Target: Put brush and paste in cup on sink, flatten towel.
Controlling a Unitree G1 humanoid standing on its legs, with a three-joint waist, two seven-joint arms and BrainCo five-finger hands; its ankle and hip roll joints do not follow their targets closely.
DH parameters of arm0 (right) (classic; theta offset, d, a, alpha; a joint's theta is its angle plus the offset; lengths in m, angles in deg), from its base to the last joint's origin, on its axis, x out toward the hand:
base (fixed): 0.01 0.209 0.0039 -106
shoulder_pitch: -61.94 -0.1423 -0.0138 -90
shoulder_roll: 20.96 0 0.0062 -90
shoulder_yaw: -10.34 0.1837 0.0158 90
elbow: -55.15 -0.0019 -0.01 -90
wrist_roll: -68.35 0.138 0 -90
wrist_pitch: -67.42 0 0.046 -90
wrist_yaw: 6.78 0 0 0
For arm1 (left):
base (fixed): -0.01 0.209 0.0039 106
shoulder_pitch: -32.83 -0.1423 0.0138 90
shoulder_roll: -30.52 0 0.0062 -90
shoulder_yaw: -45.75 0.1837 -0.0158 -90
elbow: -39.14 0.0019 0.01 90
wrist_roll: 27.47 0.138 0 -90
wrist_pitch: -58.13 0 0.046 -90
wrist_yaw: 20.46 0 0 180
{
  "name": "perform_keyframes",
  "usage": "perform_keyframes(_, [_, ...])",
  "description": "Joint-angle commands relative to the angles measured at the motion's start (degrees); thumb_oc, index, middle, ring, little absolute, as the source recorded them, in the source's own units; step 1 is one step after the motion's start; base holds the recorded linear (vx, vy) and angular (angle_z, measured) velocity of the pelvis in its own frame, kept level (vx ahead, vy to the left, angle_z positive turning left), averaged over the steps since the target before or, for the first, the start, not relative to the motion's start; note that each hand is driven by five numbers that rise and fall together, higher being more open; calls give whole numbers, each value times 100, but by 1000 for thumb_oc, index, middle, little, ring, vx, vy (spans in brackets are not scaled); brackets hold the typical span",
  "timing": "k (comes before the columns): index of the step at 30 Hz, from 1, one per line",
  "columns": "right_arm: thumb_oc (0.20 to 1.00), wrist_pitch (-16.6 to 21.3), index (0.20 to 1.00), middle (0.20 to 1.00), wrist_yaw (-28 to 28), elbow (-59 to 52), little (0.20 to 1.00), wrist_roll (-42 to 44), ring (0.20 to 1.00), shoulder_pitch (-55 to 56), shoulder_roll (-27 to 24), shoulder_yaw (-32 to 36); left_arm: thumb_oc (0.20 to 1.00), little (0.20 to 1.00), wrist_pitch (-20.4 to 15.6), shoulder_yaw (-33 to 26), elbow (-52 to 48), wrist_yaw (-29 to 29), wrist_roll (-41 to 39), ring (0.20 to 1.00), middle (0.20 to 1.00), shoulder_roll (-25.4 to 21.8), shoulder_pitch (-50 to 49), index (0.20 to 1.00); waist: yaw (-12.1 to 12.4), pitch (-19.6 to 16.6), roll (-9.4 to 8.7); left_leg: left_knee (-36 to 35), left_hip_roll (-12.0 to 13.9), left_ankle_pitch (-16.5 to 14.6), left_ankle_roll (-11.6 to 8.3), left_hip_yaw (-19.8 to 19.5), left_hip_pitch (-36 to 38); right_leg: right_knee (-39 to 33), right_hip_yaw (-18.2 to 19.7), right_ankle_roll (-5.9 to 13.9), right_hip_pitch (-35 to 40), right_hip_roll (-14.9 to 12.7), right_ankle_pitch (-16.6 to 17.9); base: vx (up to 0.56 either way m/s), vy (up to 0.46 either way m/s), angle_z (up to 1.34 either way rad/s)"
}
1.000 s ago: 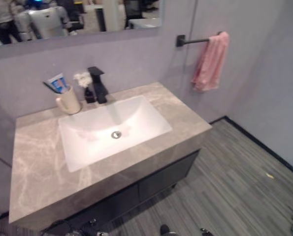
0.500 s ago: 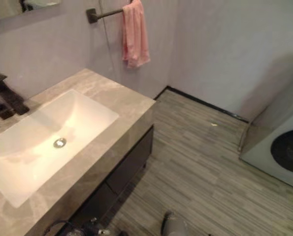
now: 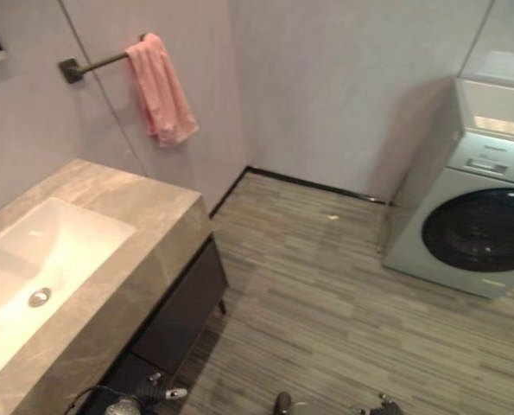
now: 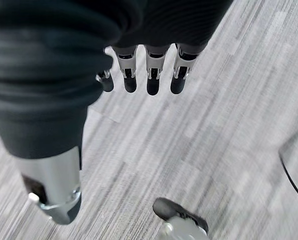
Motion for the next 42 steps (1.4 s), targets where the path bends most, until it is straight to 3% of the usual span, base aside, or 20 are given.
perform_keyframes(1, [1000,187,1000,1000,-56,-228,1000,19,1000,-343,-396,159,1000,1000,-175,2,-124,-94,-112,1000,1000,-109,210,1000,306,76,146,-1514,-1092,-19,640,-625,-274,-44,498,582,519,-226,56,114,79,-118])
perform_keyframes(2, [1000,187,1000,1000,-55,-227,1000,19,1000,-345,-395,160,1000,1000,-175,2,-123,-94,-112,1000,1000,-110,213,1000,307,62,139,-1544,-1098,11,639,-622,-281,-54,500,581,501,-230,72,110,55,-119])
perform_keyframes(4, [1000,243,1000,1000,-42,-278,1000,262,1000,-400,-342,255,1000,1000,-225,20,-115,-143,-212,1000,1000,-167,210,1000,456,-22,203,-2089,-1109,226,616,-1017,-294,37,675,614,583,-144,-13,218,71,-115])
perform_keyframes(7, [1000,329,1000,1000,-129,-600,1000,368,1000,-447,-244,269,1000,1000,-294,65,-384,-214,-149,1000,1000,-229,256,1000,320,-80,275,-2436,-1208,156,734,-957,199,378,744,636,522,-163,-141,157,167,-47])
perform_keyframes(10, [1000,492,1000,1000,-166,-1057,1000,722,1000,-388,107,254,1000,1000,-601,-278,-992,-463,-735,1000,1000,-282,253,1000,367,-118,258,-2355,-1283,-98,868,-751,426,542,886,714,437,-253,-196,118,155,-69])
perform_keyframes(11, [1000,570,1000,1000,-190,-1409,1000,878,1000,-356,129,268,1000,1000,-708,-295,-1330,-570,-939,1000,1000,-280,315,1000,366,-66,238,-2063,-1297,-221,883,-730,352,707,849,702,381,-272,-261,-69,47,-29])
perform_keyframes(12, [1000,655,1000,1000,-294,-2024,1000,1137,1000,-315,104,408,1000,1000,-793,-185,-2067,-664,-1177,1000,1000,-314,432,1000,373,138,207,-1231,-1295,-547,916,-742,-32,1242,761,648,123,-331,-455,-178,15,18])
perform_keyframes(14, [1000,741,1000,1000,-385,-2592,1000,1208,1000,-284,26,486,1000,1000,-864,-133,-2424,-767,-1350,1000,1000,-336,613,1000,407,310,185,-500,-1242,-827,918,-787,-403,1785,625,604,-148,-346,-653,-128,-14,60])
perform_keyframes(15, [1000,831,1000,1000,-506,-2929,1000,1343,1000,-202,20,665,1000,1000,-904,-121,-2560,-925,-1408,1000,1000,-289,725,1000,395,382,146,141,-1201,-1236,1025,-781,-592,2325,532,561,-306,-380,-922,15,1,50])
perform_keyframes(18, [1000,770,1000,1000,-472,-2893,1000,1670,1000,-234,48,779,1000,1000,-796,43,-2682,-902,-1341,1000,1000,-296,756,1000,406,397,154,200,-1242,-1330,1093,-799,-618,2304,449,595,-322,-389,-935,58,36,17])
perform_keyframes(22, [1000,788,1000,1000,-332,-2814,1000,1495,1000,-357,15,640,1000,1000,-878,102,-3188,-668,-1318,1000,1000,-446,512,1000,529,329,265,-369,-1329,-997,1055,-671,-549,1705,650,779,-324,-417,-612,-14,232,-14])
perform_keyframes(26, [1000,774,1000,1000,-299,-2854,1000,1496,1000,-339,23,634,1000,1000,-899,88,-3257,-649,-1256,1000,1000,-500,467,1000,535,321,276,-587,-1384,-904,1060,-630,-509,1596,762,862,-356,-474,-496,-9,114,-10])
perform_keyframes(27, [1000,765,1000,1000,-300,-2852,1000,1474,1000,-319,22,634,1000,1000,-905,70,-3291,-647,-1228,1000,1000,-519,437,1000,535,312,286,-664,-1415,-863,1073,-623,-448,1607,814,894,-364,-487,-447,62,137,-1])
perform_keyframes(30, [1000,729,1000,1000,-216,-3116,1000,1406,1000,-218,-29,591,1000,1000,-895,-13,-3513,-590,-1275,1000,1000,-622,263,1000,413,428,307,-715,-1538,-888,1231,-614,-270,2053,1118,989,-654,-551,128,42,111,-6])
perform_keyframes(32, [1000,670,1000,1000,-147,-3183,1000,1364,1000,-240,-78,549,1000,1000,-843,3,-3635,-392,-1533,1000,1000,-685,238,1000,375,565,310,-743,-1493,-912,1302,-515,-240,2341,1178,989,-960,-440,200,-7,108,-20])
perform_keyframes(33, [1000,677,1000,1000,-84,-3368,1000,1327,1000,-194,-144,565,1000,1000,-883,36,-3728,-359,-1532,1000,1000,-761,267,1000,282,651,286,-869,-1536,-915,1318,-476,-174,2144,1145,952,-1342,-256,197,3,109,-43])
perform_keyframes(35, [1000,673,1000,1000,-84,-3375,1000,1327,1000,-188,-147,568,1000,1000,-883,38,-3727,-359,-1532,1000,1000,-758,266,1000,281,642,290,-856,-1534,-929,1318,-479,-186,2159,1141,951,-1353,-255,183,18,35,-40])
perform_keyframes(37, [1000,697,1000,1000,-78,-3361,1000,1309,1000,-156,-197,603,1000,1000,-910,2,-3647,-419,-1497,1000,1000,-718,350,1000,179,762,141,-863,-1664,-1172,1292,-335,-57,1191,643,1056,-1852,-648,628,186,16,1])
perform_keyframes(42, [1000,633,1000,1000,-46,-3423,1000,1370,1000,91,-197,683,1000,1000,-878,25,-3483,-392,-1625,1000,1000,-525,446,1000,-35,874,80,-919,-1741,-1322,1168,-493,305,498,662,1151,-1934,-726,1065,252,-65,-2])
